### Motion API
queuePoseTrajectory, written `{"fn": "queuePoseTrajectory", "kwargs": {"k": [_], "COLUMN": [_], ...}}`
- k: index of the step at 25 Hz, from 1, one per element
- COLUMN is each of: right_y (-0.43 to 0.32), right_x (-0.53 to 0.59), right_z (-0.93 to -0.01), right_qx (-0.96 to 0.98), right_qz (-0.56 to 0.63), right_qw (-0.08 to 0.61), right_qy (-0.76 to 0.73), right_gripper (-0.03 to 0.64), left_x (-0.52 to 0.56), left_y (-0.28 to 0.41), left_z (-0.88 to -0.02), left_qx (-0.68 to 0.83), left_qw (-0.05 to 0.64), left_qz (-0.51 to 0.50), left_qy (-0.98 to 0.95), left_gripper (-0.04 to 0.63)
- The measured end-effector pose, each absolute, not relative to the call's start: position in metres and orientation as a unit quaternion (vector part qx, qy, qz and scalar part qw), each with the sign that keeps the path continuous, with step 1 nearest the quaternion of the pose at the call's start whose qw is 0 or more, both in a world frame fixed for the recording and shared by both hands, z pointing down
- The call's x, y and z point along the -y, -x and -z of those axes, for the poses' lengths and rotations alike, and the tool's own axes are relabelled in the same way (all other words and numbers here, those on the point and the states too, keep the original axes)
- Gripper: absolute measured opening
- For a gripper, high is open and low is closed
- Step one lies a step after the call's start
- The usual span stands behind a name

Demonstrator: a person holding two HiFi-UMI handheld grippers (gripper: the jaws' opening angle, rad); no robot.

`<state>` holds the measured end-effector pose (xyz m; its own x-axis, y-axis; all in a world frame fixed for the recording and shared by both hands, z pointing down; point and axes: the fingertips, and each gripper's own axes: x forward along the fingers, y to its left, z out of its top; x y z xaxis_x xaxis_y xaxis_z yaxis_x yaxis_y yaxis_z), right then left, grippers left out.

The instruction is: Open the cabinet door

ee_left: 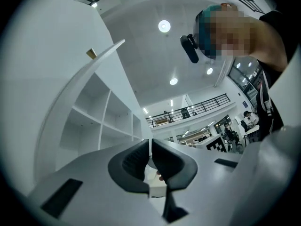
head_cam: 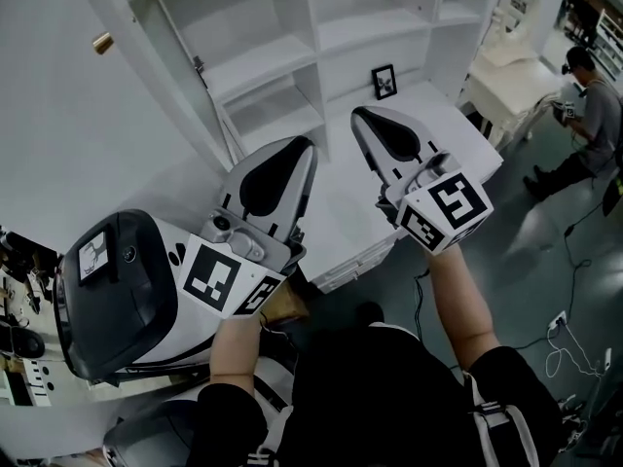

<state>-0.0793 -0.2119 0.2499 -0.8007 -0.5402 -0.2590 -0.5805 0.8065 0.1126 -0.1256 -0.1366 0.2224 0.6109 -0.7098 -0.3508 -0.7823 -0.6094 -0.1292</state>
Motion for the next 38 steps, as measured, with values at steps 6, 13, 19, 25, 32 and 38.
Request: {"fn": "queuePoseTrajectory", "kwargs": {"k": [6, 13, 19, 25, 32, 38], "right_y": [0.058, 0.032, 0.016, 0.009, 0.008, 0.007], "right_x": [0.217, 0.218, 0.221, 0.226, 0.229, 0.23], "right_z": [-0.271, -0.295, -0.313, -0.32, -0.321, -0.322], "right_qx": [-0.942, -0.941, -0.94, -0.938, -0.939, -0.94], "right_qz": [-0.074, -0.058, -0.055, -0.058, -0.064, -0.066], "right_qw": [0.102, 0.097, 0.087, 0.079, 0.076, 0.073], "right_qy": [0.311, 0.319, 0.325, 0.332, 0.33, 0.326], "right_gripper": [0.018, 0.017, 0.017, 0.015, 0.015, 0.015], "left_x": [0.164, 0.188, 0.206, 0.218, 0.225, 0.228], "left_y": [0.102, 0.082, 0.077, 0.081, 0.083, 0.081], "left_z": [-0.257, -0.29, -0.309, -0.317, -0.32, -0.324], "left_qx": [-0.42, -0.413, -0.435, -0.448, -0.456, -0.458], "left_qw": [0.103, 0.063, 0.061, 0.051, 0.05, 0.046], "left_qz": [-0.11, -0.109, -0.086, -0.079, -0.077, -0.074], "left_qy": [0.895, 0.902, 0.894, 0.889, 0.885, 0.885], "left_gripper": [0.03, 0.029, 0.029, 0.029, 0.029, 0.029]}}
